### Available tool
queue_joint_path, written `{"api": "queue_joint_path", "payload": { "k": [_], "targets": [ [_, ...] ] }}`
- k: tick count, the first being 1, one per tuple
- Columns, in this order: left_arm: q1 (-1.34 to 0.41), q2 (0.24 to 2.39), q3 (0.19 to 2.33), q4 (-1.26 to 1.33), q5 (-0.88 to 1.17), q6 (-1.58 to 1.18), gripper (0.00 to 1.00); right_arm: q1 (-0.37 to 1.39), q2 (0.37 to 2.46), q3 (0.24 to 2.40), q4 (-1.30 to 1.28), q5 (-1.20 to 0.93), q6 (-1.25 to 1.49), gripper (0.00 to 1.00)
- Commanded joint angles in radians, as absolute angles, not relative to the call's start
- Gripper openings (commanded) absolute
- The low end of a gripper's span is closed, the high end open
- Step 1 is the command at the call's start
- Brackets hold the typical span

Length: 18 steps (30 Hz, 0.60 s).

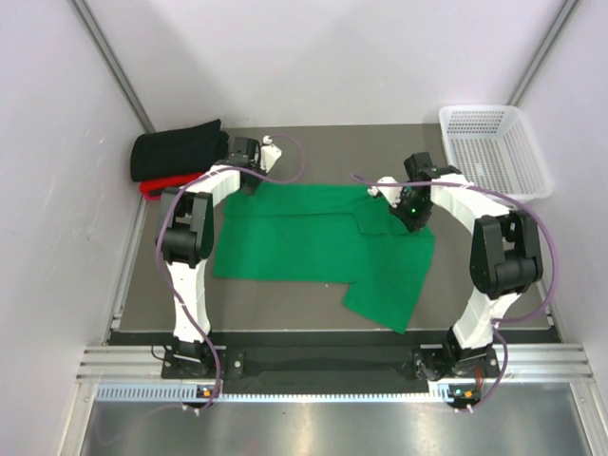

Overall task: Fold and stack the t-shirts
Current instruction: Fold the tshirt

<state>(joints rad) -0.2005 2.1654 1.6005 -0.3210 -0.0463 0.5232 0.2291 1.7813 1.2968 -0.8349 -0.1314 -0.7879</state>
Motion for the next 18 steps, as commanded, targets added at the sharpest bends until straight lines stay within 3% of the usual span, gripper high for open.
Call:
{"api": "queue_joint_path", "payload": {
  "k": [1,18],
  "targets": [
    [-0.207,2.171,1.625,-0.285,-0.043,0.514,0.25,0.239,1.709,1.345,-0.880,-0.166,-0.784,0.00],
    [-0.224,2.169,1.631,-0.284,-0.055,0.526,0.25,0.256,1.674,1.374,-0.943,-0.229,-0.781,0.00]
  ]
}}
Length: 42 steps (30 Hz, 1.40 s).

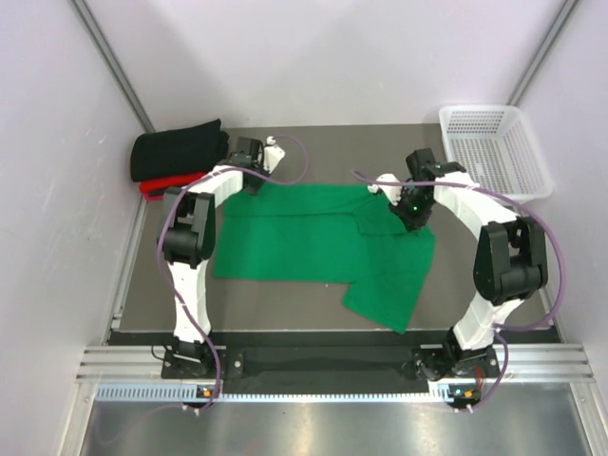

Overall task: Fold and stack the t-shirts
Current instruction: Fold the tshirt

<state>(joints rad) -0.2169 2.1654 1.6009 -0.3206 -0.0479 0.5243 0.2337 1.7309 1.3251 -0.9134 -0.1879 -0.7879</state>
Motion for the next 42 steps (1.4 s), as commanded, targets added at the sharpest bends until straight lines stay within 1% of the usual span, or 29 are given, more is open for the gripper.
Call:
{"api": "queue_joint_path", "payload": {
  "k": [1,9,10,11,12,13,14,16,19,23,25,28,29,35,36,42],
  "targets": [
    [-0.224,2.168,1.631,-0.284,-0.057,0.526,0.25,0.258,1.672,1.374,-0.945,-0.230,-0.779,0.00],
    [-0.230,2.168,1.628,-0.282,-0.063,0.531,0.25,0.273,1.672,1.388,-0.953,-0.244,-0.773,0.00],
    [-0.230,2.168,1.628,-0.282,-0.063,0.531,0.25,0.272,1.674,1.387,-0.948,-0.242,-0.772,0.03],
    [-0.232,2.166,1.626,-0.282,-0.066,0.532,0.25,0.270,1.675,1.385,-0.943,-0.238,-0.761,0.10],
    [-0.232,2.166,1.628,-0.281,-0.064,0.535,0.25,0.270,1.683,1.388,-0.930,-0.230,-0.752,0.28],
    [-0.232,2.163,1.626,-0.281,-0.067,0.535,0.25,0.267,1.686,1.399,-0.924,-0.232,-0.741,0.34],
    [-0.232,2.161,1.628,-0.281,-0.069,0.535,0.25,0.252,1.693,1.443,-0.910,-0.241,-0.714,0.36],
    [-0.232,2.155,1.626,-0.279,-0.071,0.535,0.25,0.206,1.715,1.546,-0.884,-0.277,-0.657,0.37],
    [-0.227,2.151,1.625,-0.278,-0.075,0.534,0.26,0.140,1.762,1.636,-0.839,-0.275,-0.569,0.38],
    [-0.227,2.151,1.615,-0.276,-0.089,0.541,0.27,0.089,1.911,1.733,-0.815,-0.258,-0.552,0.34],
    [-0.227,2.149,1.611,-0.272,-0.098,0.543,0.27,0.059,1.959,1.752,-0.813,-0.271,-0.548,0.29],
    [-0.227,2.151,1.603,-0.261,-0.118,0.545,0.27,0.031,2.038,1.778,-0.799,-0.296,-0.520,0.27],
    [-0.227,2.152,1.601,-0.256,-0.124,0.549,0.27,0.019,2.072,1.792,-0.805,-0.299,-0.520,0.27],
    [-0.225,2.157,1.595,-0.241,-0.150,0.560,0.27,0.009,2.128,1.807,-0.788,-0.290,-0.520,0.25],
    [-0.225,2.157,1.594,-0.239,-0.152,0.561,0.27,-0.023,2.135,1.810,-0.787,-0.285,-0.520,0.25],
    [-0.227,2.158,1.589,-0.244,-0.143,0.561,0.27,-0.020,2.181,1.833,-0.772,-0.267,-0.512,0.27]
  ]
}}
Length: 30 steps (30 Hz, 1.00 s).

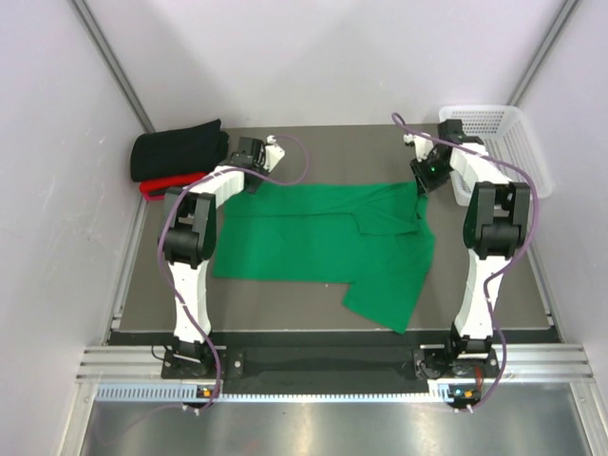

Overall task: Fold and stack the t-shirts
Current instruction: Fold the tshirt

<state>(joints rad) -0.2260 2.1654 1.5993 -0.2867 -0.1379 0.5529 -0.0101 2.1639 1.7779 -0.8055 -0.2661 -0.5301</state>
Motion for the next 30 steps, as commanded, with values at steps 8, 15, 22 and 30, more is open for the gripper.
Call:
{"api": "queue_joint_path", "payload": {
  "k": [8,15,22,30],
  "targets": [
    [-0.225,2.167,1.594,-0.236,-0.152,0.583,0.27,-0.008,2.279,1.881,-0.781,-0.210,-0.520,0.29],
    [-0.225,2.207,1.601,-0.201,-0.192,0.615,0.27,0.034,2.310,1.884,-0.761,-0.088,-0.551,0.29],
    [-0.224,2.293,1.637,-0.153,-0.233,0.653,0.27,0.054,2.378,1.950,-0.741,-0.009,-0.568,0.30],
    [-0.219,2.385,1.701,-0.085,-0.285,0.670,0.26,0.063,2.424,2.009,-0.693,0.098,-0.581,0.31]
  ]
}}
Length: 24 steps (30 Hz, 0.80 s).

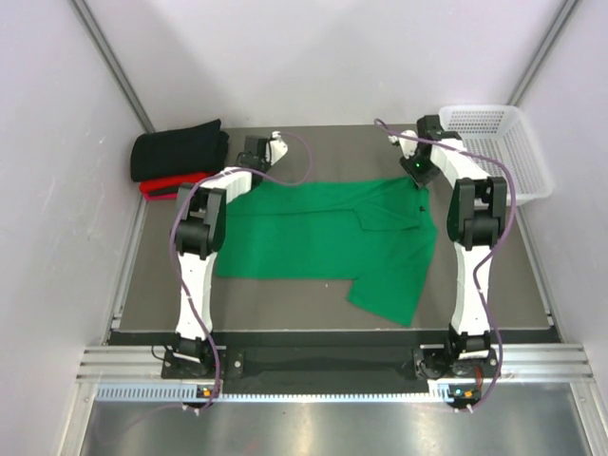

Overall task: Fold and stack the t-shirts
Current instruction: Fold the tshirt

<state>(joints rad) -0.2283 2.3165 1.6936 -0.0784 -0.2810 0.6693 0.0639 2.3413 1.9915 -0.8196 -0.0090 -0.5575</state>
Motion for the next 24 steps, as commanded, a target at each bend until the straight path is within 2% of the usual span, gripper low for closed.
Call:
{"api": "queue_joint_path", "payload": {
  "k": [1,4,6,10,12,15,19,21,24],
  "targets": [
    [-0.218,2.388,1.703,-0.074,-0.302,0.667,0.26,0.064,2.427,2.022,-0.683,0.107,-0.587,0.31],
    [-0.212,2.398,1.721,-0.048,-0.322,0.661,0.26,0.064,2.451,2.051,-0.666,0.135,-0.600,0.31],
    [-0.209,2.388,1.739,-0.022,-0.347,0.654,0.22,0.066,2.457,2.065,-0.664,0.138,-0.606,0.30],
    [-0.212,2.312,1.781,0.038,-0.388,0.618,0.22,0.072,2.390,2.063,-0.666,0.120,-0.606,0.33],
    [-0.218,2.239,1.801,0.041,-0.399,0.588,0.24,0.080,2.294,2.046,-0.664,0.094,-0.621,0.36],
    [-0.235,2.139,1.795,0.005,-0.405,0.539,0.27,0.087,2.139,1.974,-0.649,0.023,-0.635,0.38],
    [-0.259,2.017,1.686,-0.124,-0.350,0.427,0.28,0.103,1.920,1.720,-0.591,-0.203,-0.684,0.41],
    [-0.268,1.958,1.575,-0.185,-0.283,0.378,0.28,0.132,1.864,1.599,-0.612,-0.295,-0.721,0.41],
    [-0.267,1.904,1.441,-0.248,-0.203,0.307,0.29,0.178,1.862,1.539,-0.687,-0.371,-0.752,0.38]
  ]
}}
